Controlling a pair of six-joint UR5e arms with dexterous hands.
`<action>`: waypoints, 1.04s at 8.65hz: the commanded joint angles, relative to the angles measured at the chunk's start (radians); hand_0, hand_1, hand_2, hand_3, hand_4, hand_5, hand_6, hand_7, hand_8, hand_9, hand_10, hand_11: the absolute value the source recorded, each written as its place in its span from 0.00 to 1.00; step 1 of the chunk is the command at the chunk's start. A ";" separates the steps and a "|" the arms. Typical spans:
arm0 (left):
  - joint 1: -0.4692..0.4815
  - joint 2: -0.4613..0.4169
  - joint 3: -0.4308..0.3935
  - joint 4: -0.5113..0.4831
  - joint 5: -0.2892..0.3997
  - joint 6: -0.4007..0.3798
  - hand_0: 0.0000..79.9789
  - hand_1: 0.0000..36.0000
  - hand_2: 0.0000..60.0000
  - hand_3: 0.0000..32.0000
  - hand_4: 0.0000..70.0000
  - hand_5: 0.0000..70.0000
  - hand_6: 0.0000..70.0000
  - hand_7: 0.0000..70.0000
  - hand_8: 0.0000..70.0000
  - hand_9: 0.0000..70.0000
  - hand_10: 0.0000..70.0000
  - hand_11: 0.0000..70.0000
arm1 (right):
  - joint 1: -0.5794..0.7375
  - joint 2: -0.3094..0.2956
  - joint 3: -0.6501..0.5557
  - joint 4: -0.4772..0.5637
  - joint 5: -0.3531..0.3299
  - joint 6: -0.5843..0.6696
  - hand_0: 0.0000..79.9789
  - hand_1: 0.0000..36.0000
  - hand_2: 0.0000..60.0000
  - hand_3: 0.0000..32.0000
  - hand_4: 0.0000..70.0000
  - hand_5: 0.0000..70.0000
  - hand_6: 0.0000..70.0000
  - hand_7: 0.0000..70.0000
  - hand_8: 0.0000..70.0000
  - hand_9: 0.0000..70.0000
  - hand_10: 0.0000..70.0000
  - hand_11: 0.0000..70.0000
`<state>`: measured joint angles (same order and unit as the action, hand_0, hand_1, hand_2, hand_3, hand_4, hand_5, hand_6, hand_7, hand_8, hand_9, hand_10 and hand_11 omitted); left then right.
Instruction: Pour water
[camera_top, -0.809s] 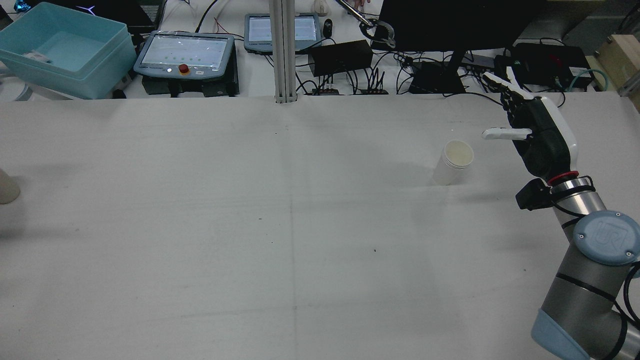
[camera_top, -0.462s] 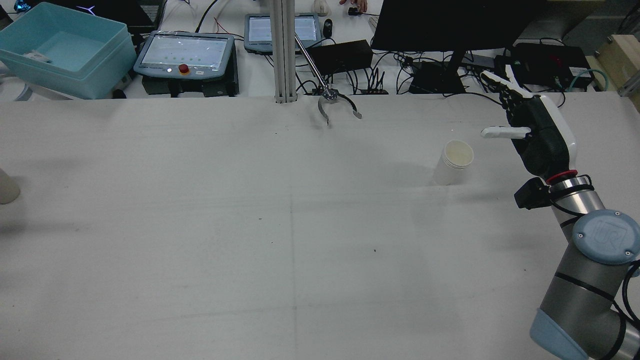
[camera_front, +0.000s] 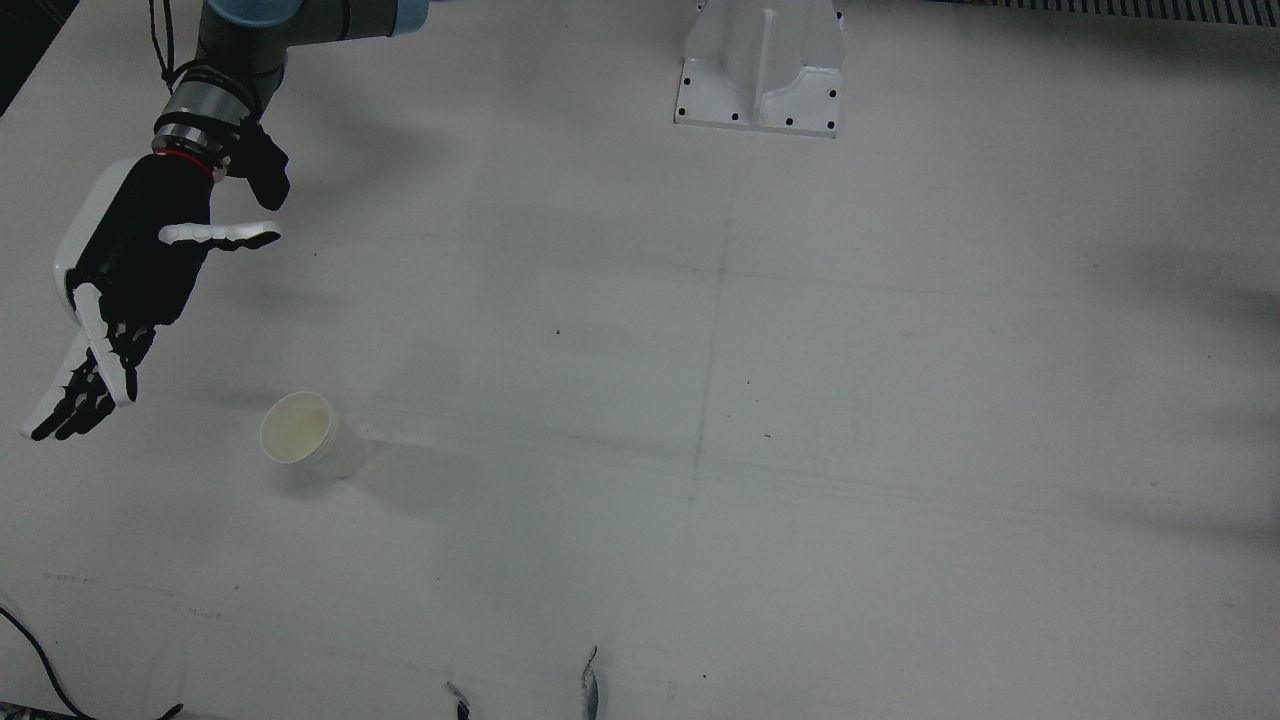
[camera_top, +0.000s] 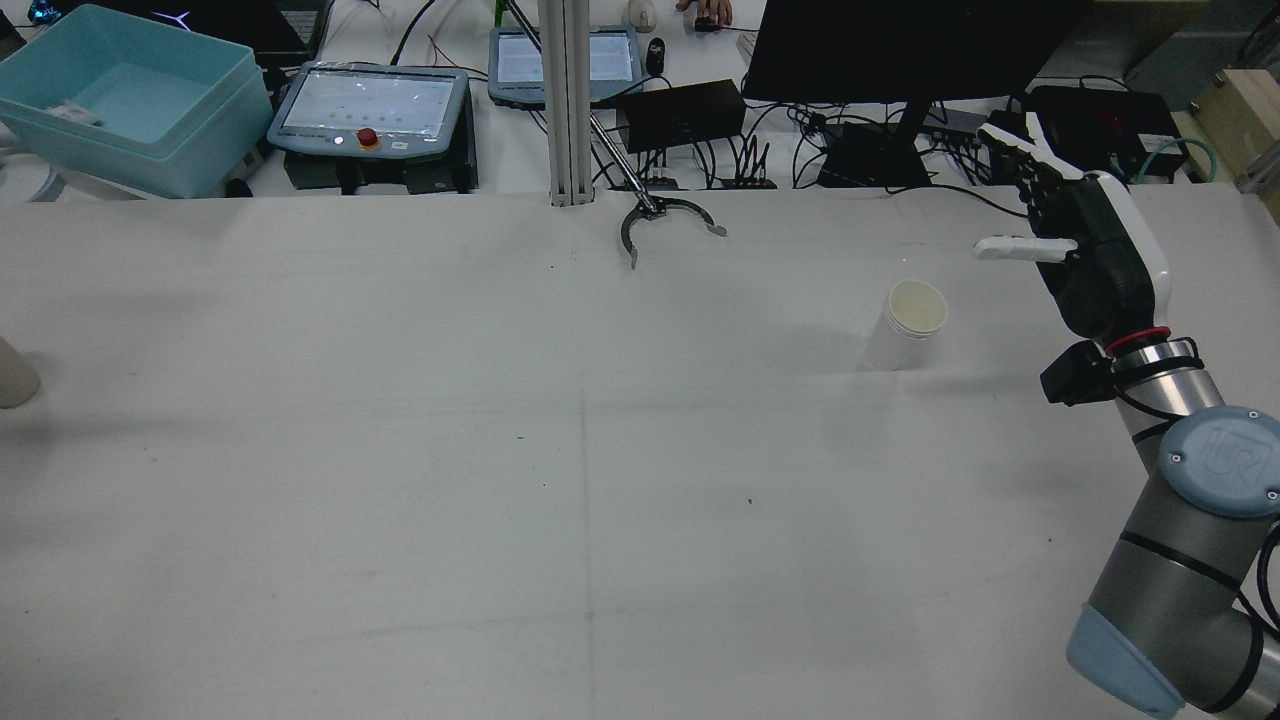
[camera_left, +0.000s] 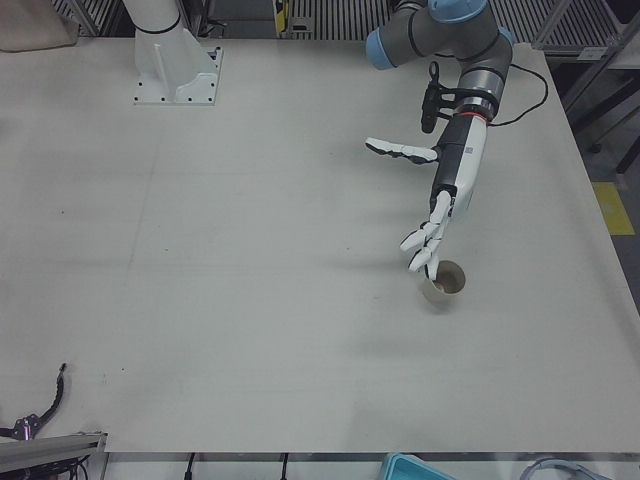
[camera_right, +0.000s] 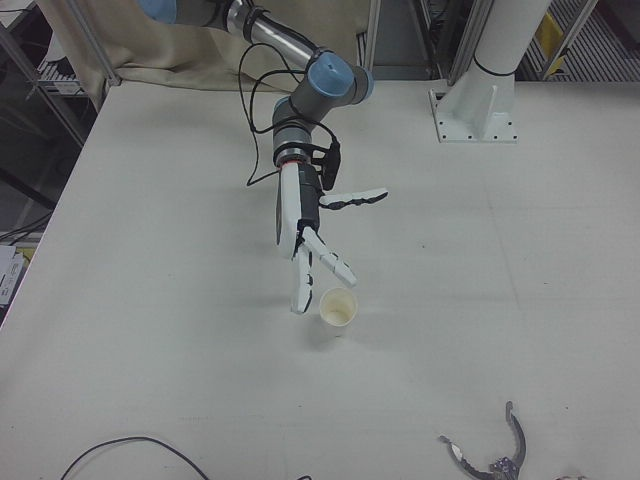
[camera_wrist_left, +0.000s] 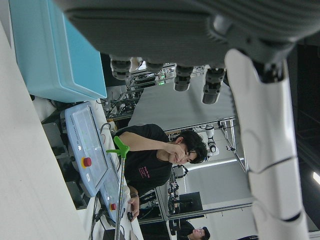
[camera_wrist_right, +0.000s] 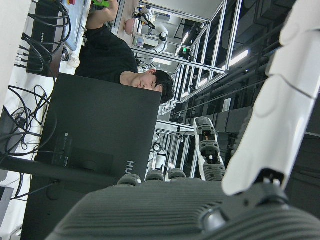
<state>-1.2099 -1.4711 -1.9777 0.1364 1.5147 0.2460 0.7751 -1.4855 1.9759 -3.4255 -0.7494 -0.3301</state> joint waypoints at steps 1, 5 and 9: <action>-0.007 -0.044 0.005 0.006 0.001 0.002 0.70 0.47 0.00 0.27 0.13 0.26 0.00 0.23 0.00 0.03 0.05 0.10 | -0.016 0.017 0.020 -0.093 0.001 -0.003 0.68 0.29 0.00 0.00 0.20 0.09 0.01 0.01 0.02 0.02 0.00 0.00; -0.002 -0.044 0.026 0.005 0.001 0.004 0.70 0.46 0.00 0.28 0.13 0.26 0.00 0.23 0.00 0.02 0.05 0.11 | 0.007 0.021 0.029 -0.097 0.001 -0.004 0.68 0.29 0.00 0.00 0.20 0.09 0.01 0.00 0.02 0.01 0.00 0.00; -0.005 -0.041 0.031 -0.026 0.001 0.004 0.69 0.45 0.00 0.30 0.12 0.24 0.00 0.22 0.00 0.02 0.05 0.11 | 0.013 0.034 0.063 -0.098 0.001 -0.012 0.68 0.31 0.00 0.00 0.19 0.09 0.01 0.00 0.02 0.01 0.00 0.00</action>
<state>-1.2123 -1.5152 -1.9550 0.1407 1.5151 0.2491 0.7826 -1.4518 2.0199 -3.5225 -0.7486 -0.3368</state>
